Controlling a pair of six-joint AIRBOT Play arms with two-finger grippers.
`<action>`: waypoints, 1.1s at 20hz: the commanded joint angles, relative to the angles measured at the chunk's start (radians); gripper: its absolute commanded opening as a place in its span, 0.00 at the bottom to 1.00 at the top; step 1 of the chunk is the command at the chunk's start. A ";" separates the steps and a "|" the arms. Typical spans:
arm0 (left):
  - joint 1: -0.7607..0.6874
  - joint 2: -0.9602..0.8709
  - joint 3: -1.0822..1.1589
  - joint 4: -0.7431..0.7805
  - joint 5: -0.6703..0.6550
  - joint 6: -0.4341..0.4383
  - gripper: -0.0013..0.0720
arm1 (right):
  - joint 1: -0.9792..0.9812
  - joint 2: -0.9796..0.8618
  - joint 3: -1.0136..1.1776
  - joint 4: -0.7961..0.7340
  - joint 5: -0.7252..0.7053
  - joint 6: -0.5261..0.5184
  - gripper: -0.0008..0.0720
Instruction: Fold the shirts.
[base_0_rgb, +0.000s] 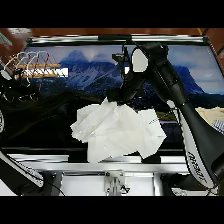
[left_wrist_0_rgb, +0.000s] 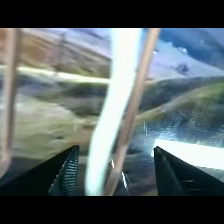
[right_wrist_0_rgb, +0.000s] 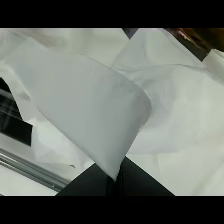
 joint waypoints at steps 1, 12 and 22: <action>-0.005 -0.024 0.000 -0.019 -0.018 0.014 0.63 | 0.000 0.000 0.001 -0.011 0.002 0.001 0.11; 0.003 -0.017 0.001 -0.019 -0.004 0.021 0.08 | 0.000 0.000 0.001 -0.016 0.021 0.000 0.11; 0.003 0.138 0.018 -0.100 -0.009 0.040 0.08 | 0.000 0.000 0.001 -0.033 0.025 -0.001 0.12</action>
